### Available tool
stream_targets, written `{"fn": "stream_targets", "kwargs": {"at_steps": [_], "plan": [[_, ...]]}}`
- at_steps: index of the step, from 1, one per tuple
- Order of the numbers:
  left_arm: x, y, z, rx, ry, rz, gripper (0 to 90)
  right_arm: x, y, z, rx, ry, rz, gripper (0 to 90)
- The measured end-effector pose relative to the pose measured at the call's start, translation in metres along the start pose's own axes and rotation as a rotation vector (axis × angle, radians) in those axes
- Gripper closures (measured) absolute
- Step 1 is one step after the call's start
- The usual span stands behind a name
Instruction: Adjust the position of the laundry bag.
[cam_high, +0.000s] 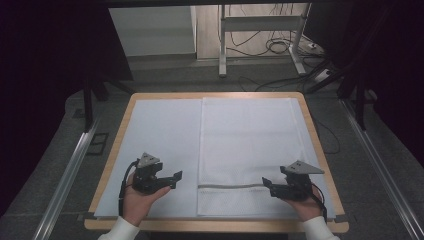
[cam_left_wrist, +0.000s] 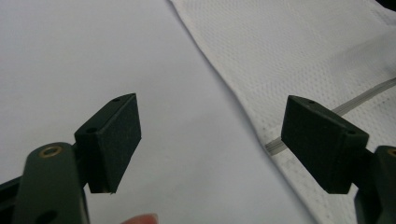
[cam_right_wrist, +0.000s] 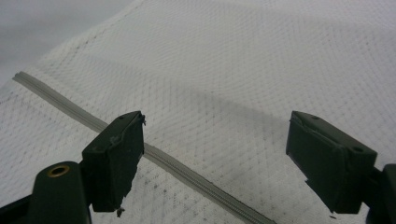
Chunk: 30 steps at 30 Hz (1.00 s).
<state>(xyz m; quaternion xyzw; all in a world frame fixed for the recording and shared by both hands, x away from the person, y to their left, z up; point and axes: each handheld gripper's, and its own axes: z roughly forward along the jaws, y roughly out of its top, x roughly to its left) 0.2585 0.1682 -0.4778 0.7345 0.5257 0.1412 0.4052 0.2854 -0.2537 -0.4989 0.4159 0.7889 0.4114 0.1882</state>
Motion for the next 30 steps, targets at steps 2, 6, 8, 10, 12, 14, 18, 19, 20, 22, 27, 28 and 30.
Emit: {"fn": "stream_targets", "kwargs": {"at_steps": [2, 6, 8, 10, 12, 14, 18, 19, 20, 22, 27, 28, 30], "plan": [[-0.006, 0.004, 0.005, 0.004, -0.010, 0.005, 20.2, 0.001, 0.000, 0.000, -0.002, -0.003, -0.010, 19.0], [-0.010, 0.011, 0.015, 0.019, -0.034, 0.003, 20.2, -0.001, 0.001, -0.001, -0.008, -0.004, -0.003, 19.0], [-0.011, 0.013, 0.022, 0.032, -0.049, -0.010, 19.6, -0.002, 0.001, -0.001, -0.008, -0.004, -0.002, 19.0], [-0.013, 0.013, 0.027, 0.041, -0.056, -0.016, 19.5, -0.002, 0.001, -0.001, -0.009, -0.004, -0.005, 19.0], [-0.014, 0.014, 0.031, 0.046, -0.063, -0.015, 19.4, -0.002, 0.001, -0.001, -0.013, -0.007, -0.007, 19.0], [-0.013, 0.014, 0.033, 0.050, -0.063, -0.011, 19.2, -0.003, 0.001, -0.002, -0.017, -0.005, -0.008, 19.0], [-0.012, 0.014, 0.034, 0.070, -0.087, -0.018, 19.5, -0.004, 0.001, -0.003, -0.022, -0.010, 0.006, 18.9], [-0.013, 0.014, 0.036, 0.083, -0.098, -0.017, 19.4, -0.004, 0.001, -0.003, -0.022, -0.012, 0.007, 19.0], [-0.015, 0.014, 0.038, 0.094, -0.099, -0.011, 19.5, -0.004, 0.001, -0.002, -0.020, -0.015, 0.007, 18.9], [-0.016, 0.014, 0.041, 0.102, -0.100, -0.009, 19.5, -0.003, 0.001, -0.002, -0.020, -0.018, 0.003, 18.9], [-0.021, 0.018, 0.050, 0.129, -0.125, -0.015, 21.2, -0.003, 0.002, -0.003, -0.027, -0.016, 0.009, 18.9], [-0.022, 0.018, 0.052, 0.140, -0.130, -0.010, 21.0, -0.003, 0.002, -0.003, -0.030, -0.014, 0.008, 18.9], [-0.022, 0.019, 0.055, 0.146, -0.134, -0.014, 20.9, -0.003, 0.003, -0.002, -0.029, -0.015, 0.006, 18.8]]}}
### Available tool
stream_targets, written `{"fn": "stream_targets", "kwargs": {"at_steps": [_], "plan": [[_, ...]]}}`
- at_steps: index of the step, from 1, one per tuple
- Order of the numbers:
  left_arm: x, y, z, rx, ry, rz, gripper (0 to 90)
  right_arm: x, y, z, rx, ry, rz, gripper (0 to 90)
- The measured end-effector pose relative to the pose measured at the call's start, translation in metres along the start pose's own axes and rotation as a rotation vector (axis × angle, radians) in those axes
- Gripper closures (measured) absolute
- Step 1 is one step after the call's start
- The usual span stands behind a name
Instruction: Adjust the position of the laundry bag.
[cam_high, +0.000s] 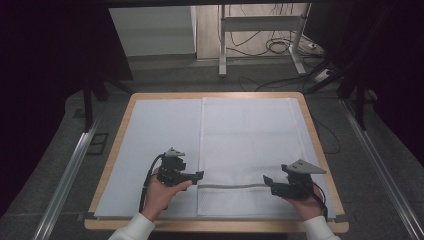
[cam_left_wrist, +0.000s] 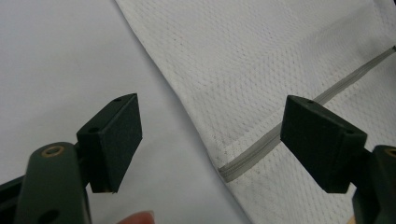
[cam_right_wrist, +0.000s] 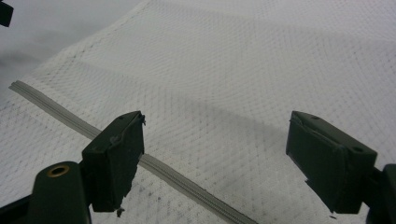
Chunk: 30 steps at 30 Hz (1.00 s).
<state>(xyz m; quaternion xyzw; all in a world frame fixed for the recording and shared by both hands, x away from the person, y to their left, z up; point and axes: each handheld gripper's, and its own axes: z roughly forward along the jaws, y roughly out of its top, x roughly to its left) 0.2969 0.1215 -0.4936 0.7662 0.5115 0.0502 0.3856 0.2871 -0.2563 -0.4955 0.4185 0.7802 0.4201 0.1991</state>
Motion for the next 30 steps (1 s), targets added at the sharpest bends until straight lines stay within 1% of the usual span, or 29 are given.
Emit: {"fn": "stream_targets", "kwargs": {"at_steps": [6, 8, 12, 14, 17, 20, 24, 27, 28, 30], "plan": [[-0.002, 0.003, 0.012, 0.012, -0.001, -0.012, 21.2, 0.000, -0.001, 0.001, 0.011, -0.005, -0.006, 18.6], [-0.003, 0.003, 0.018, 0.016, -0.008, -0.025, 22.9, 0.001, -0.001, 0.001, 0.013, -0.012, -0.006, 18.4], [-0.003, 0.003, 0.026, 0.039, -0.010, -0.029, 26.7, 0.001, -0.001, 0.001, 0.013, -0.012, -0.007, 18.3], [-0.003, 0.003, 0.029, 0.042, -0.019, -0.039, 28.3, 0.002, -0.001, 0.001, 0.014, -0.011, -0.009, 18.3], [-0.002, 0.002, 0.032, 0.055, -0.043, -0.040, 31.7, 0.002, -0.001, 0.001, 0.013, -0.009, -0.008, 18.2], [0.000, 0.001, 0.034, 0.065, -0.052, -0.047, 33.3, 0.001, -0.001, 0.001, 0.012, -0.010, -0.006, 18.2], [-0.002, -0.001, 0.037, 0.077, -0.040, -0.040, 34.3, 0.001, -0.001, 0.000, 0.011, -0.011, -0.007, 18.2], [-0.002, -0.003, 0.041, 0.083, -0.047, -0.052, 33.9, 0.002, -0.001, 0.000, 0.008, -0.015, -0.010, 18.1], [-0.003, -0.003, 0.042, 0.083, -0.035, -0.048, 34.3, 0.002, -0.001, 0.000, 0.006, -0.016, -0.012, 18.1], [-0.004, -0.004, 0.045, 0.084, -0.028, -0.047, 35.6, 0.003, -0.001, 0.000, 0.005, -0.018, -0.015, 18.1]]}}
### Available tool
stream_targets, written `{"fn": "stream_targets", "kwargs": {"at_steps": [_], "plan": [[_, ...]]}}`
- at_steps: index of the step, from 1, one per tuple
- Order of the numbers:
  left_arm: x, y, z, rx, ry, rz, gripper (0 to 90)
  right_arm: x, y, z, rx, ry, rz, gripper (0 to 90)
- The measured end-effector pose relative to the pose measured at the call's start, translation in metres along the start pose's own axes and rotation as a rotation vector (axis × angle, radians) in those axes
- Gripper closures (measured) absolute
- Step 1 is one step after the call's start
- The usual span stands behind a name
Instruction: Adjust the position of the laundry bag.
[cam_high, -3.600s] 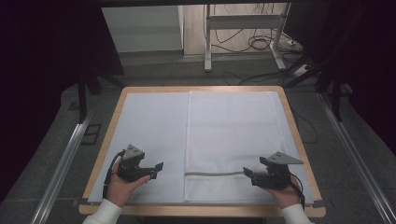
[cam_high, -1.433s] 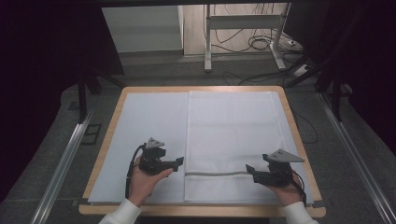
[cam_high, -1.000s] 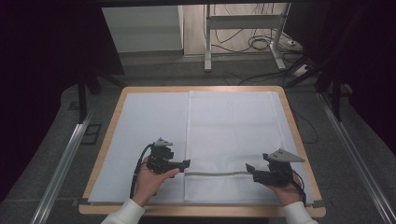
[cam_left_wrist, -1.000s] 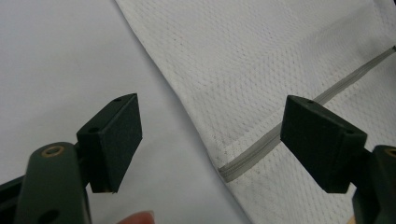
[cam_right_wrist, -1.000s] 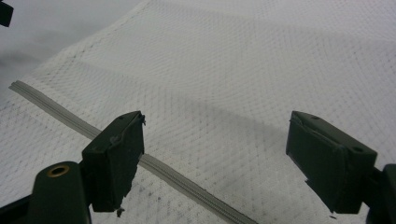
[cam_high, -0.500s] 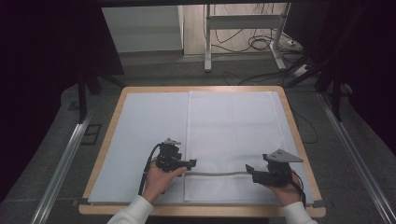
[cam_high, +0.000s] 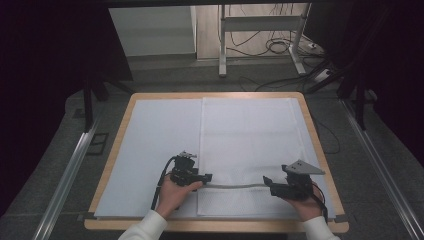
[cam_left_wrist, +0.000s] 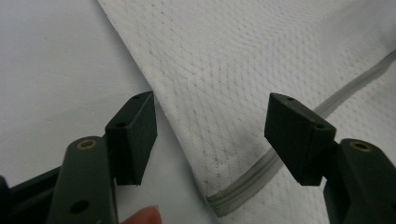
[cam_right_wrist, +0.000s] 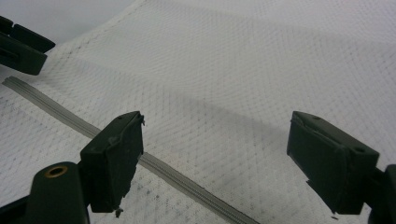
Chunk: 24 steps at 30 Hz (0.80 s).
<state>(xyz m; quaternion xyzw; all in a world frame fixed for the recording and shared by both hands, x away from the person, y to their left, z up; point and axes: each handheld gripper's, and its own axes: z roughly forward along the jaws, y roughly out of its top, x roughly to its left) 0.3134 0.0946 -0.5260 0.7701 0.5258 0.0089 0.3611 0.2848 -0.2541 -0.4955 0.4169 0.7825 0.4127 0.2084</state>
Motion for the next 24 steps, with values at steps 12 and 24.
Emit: {"fn": "stream_targets", "kwargs": {"at_steps": [12, 24], "plan": [[-0.0036, -0.0014, 0.0055, -0.028, 0.049, 0.066, 70.5, -0.0003, 0.0011, -0.0011, -0.010, -0.020, 0.001, 18.1], [-0.0015, -0.0018, 0.0079, -0.047, 0.072, 0.101, 89.5, 0.0006, 0.0034, -0.0015, -0.021, -0.055, -0.010, 18.1]]}}
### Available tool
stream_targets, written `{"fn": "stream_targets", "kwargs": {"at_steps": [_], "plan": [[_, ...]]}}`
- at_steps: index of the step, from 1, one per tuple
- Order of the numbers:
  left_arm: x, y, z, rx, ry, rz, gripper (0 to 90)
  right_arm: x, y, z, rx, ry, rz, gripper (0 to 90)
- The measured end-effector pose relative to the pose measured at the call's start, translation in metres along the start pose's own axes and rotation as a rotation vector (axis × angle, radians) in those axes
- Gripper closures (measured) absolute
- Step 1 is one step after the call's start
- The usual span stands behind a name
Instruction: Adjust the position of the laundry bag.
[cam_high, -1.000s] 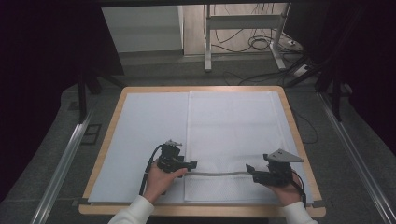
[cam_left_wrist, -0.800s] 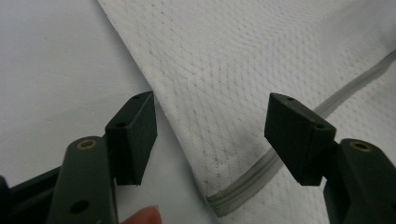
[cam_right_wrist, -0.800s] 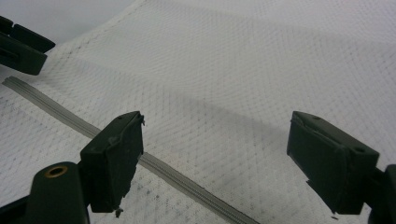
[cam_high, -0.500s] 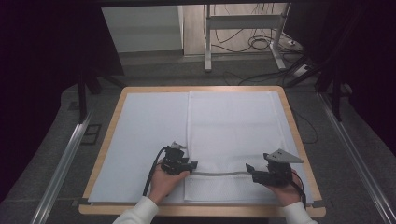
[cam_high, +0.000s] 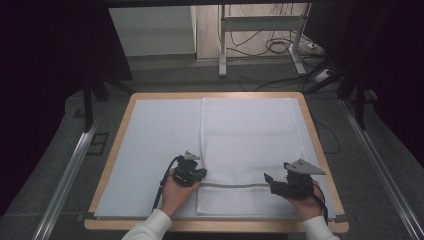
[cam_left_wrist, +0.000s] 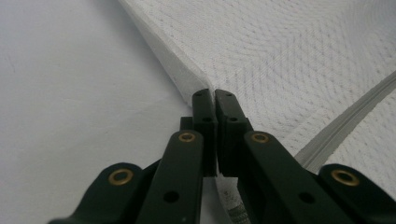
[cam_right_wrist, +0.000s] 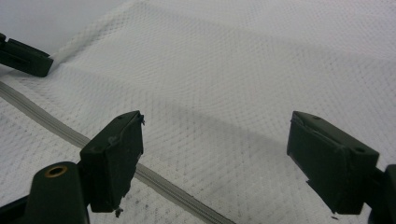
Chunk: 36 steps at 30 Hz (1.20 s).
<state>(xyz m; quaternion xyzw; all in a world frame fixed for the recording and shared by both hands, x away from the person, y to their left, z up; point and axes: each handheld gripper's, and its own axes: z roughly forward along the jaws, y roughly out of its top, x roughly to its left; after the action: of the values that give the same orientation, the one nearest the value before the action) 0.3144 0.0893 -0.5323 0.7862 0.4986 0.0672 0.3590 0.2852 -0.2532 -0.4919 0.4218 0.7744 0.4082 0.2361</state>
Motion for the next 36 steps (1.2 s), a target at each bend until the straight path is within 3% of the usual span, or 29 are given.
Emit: {"fn": "stream_targets", "kwargs": {"at_steps": [7, 10, 16, 20, 25, 29, 33, 36], "plan": [[0.001, 0.000, -0.003, -0.016, -0.007, -0.011, 89.7, -0.005, 0.003, -0.001, 0.011, -0.003, 0.009, 18.7], [0.002, 0.000, -0.005, -0.028, -0.016, -0.024, 89.7, -0.005, 0.007, 0.000, 0.026, -0.013, -0.009, 19.5], [0.005, 0.000, -0.009, -0.044, -0.036, -0.043, 89.7, -0.006, 0.011, 0.004, 0.065, 0.009, -0.014, 20.6], [0.004, 0.000, -0.011, -0.054, -0.031, -0.044, 89.7, -0.006, 0.021, 0.001, 0.070, -0.021, -0.065, 20.7], [0.005, 0.000, -0.014, -0.061, -0.037, -0.057, 89.8, -0.010, 0.038, 0.000, 0.088, 0.016, -0.044, 21.1], [0.006, 0.001, -0.014, -0.059, -0.041, -0.060, 89.8, -0.013, 0.046, 0.006, 0.120, 0.056, 0.007, 21.6], [0.006, 0.000, -0.014, -0.062, -0.042, -0.059, 89.9, -0.016, 0.049, 0.012, 0.116, 0.009, 0.021, 23.5], [0.006, 0.000, -0.014, -0.065, -0.042, -0.057, 89.8, -0.024, 0.048, 0.011, 0.134, 0.004, 0.035, 24.4]]}}
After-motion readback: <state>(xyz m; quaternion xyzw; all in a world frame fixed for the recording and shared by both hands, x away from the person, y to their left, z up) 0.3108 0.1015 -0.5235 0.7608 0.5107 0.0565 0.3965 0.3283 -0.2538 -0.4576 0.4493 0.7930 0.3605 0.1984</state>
